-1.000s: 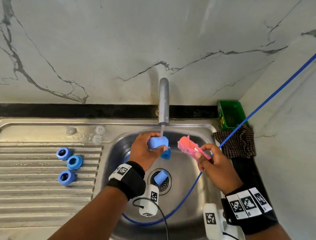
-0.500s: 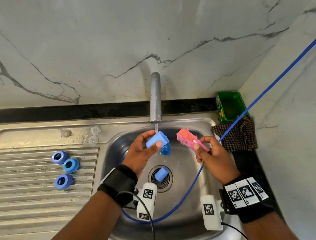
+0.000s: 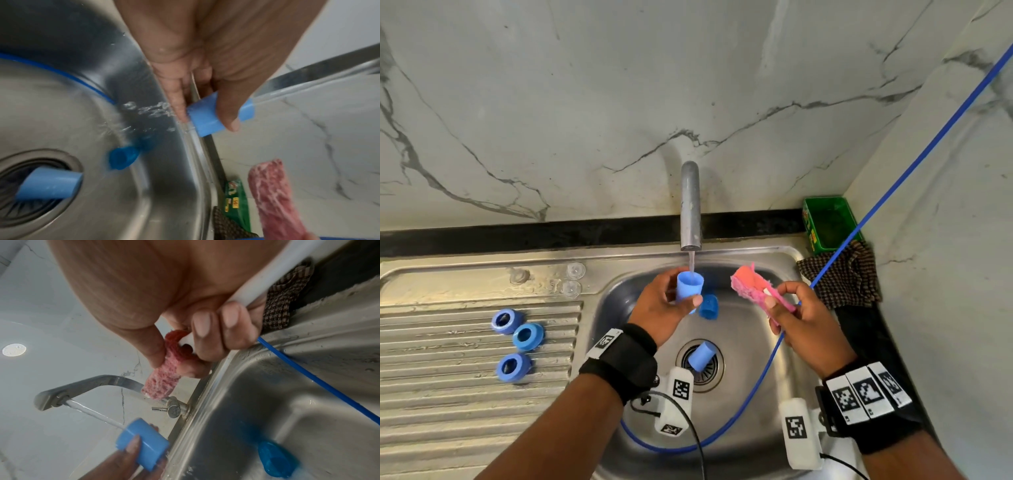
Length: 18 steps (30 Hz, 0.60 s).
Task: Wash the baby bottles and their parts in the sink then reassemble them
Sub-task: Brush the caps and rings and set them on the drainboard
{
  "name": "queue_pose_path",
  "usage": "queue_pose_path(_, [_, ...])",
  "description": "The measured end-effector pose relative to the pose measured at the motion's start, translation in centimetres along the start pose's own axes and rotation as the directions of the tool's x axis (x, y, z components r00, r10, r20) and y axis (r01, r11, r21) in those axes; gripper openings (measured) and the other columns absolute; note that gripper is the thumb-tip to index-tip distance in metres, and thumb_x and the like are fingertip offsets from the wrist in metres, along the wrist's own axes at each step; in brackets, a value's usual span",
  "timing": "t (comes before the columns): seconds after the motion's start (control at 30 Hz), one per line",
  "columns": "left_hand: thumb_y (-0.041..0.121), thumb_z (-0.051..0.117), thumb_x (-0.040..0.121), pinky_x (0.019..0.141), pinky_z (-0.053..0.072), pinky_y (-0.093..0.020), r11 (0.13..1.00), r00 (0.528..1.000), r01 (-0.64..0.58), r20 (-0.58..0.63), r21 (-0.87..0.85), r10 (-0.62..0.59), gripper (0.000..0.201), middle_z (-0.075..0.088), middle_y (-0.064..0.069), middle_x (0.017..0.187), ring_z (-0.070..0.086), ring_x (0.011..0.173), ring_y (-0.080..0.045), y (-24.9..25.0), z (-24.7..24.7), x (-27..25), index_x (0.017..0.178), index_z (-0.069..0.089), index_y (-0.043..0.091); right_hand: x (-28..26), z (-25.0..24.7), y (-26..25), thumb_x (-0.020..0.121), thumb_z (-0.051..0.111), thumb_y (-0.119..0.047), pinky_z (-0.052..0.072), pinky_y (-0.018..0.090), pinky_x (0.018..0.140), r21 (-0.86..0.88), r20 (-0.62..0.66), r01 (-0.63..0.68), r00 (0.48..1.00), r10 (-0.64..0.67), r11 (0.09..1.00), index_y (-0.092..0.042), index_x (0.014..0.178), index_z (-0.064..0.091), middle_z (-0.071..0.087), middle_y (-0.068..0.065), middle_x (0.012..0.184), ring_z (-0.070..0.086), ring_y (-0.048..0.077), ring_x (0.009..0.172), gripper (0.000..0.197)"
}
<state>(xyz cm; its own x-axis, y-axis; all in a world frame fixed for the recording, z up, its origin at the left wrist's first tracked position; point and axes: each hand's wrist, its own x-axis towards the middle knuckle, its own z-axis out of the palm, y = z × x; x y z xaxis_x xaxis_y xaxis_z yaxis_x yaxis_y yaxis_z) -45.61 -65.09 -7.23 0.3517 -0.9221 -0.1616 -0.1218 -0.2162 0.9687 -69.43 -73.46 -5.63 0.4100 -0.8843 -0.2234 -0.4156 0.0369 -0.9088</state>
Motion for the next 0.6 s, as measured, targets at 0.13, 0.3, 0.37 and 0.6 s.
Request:
queue_pose_path(0.13, [0.016, 0.082, 0.081, 0.092, 0.054, -0.022, 0.998, 0.999, -0.044, -0.029, -0.045, 0.043, 0.049, 0.070, 0.006, 0.116, 0.067, 0.108, -0.014, 0.6, -0.2, 0.0, 0.123, 0.059, 0.027, -0.3, -0.3, 0.0, 0.095, 0.063, -0.044, 0.036, 0.030, 0.059, 0.046, 0.003, -0.005, 1.000, 0.005, 0.999, -0.034, 0.102, 0.054, 0.065, 0.005, 0.065, 0.050, 0.004, 0.049, 0.015])
queue_pose_path(0.3, [0.020, 0.083, 0.081, 0.075, 0.048, -0.009, 0.993, 0.998, 0.003, -0.069, 0.121, 0.005, 0.047, 0.063, 0.008, 0.103, 0.063, 0.093, -0.013, 1.1, 0.1, 0.1, 0.116, 0.051, 0.022, -0.7, -0.5, -0.2, 0.093, 0.063, -0.047, 0.034, 0.028, 0.058, 0.064, 0.016, -0.003, 1.000, 0.002, 0.998, -0.043, 0.094, 0.053, 0.065, 0.005, 0.065, 0.047, 0.002, 0.047, 0.010])
queue_pose_path(0.37, [0.022, 0.083, 0.081, 0.077, 0.050, -0.009, 0.997, 0.994, -0.034, -0.102, 0.075, 0.041, 0.050, 0.065, 0.011, 0.107, 0.064, 0.096, -0.007, 1.7, 0.1, 0.3, 0.120, 0.051, 0.022, -0.8, -0.5, -0.5, 0.094, 0.063, -0.046, 0.034, 0.029, 0.058, 0.064, 0.017, 0.005, 1.000, -0.006, 0.998, -0.042, 0.095, 0.054, 0.065, 0.005, 0.066, 0.047, 0.003, 0.047, 0.010])
queue_pose_path(0.6, [0.025, 0.081, 0.083, 0.082, 0.051, -0.013, 0.978, 0.988, -0.059, -0.131, 0.199, 0.086, 0.039, 0.067, 0.014, 0.105, 0.064, 0.095, -0.004, 2.0, -0.3, 0.4, 0.116, 0.061, 0.030, -1.5, -0.5, -1.0, 0.095, 0.062, -0.044, 0.036, 0.029, 0.057, 0.045, 0.024, 0.026, 0.999, -0.027, 0.999, -0.035, 0.102, 0.054, 0.065, 0.005, 0.066, 0.048, 0.002, 0.048, 0.014])
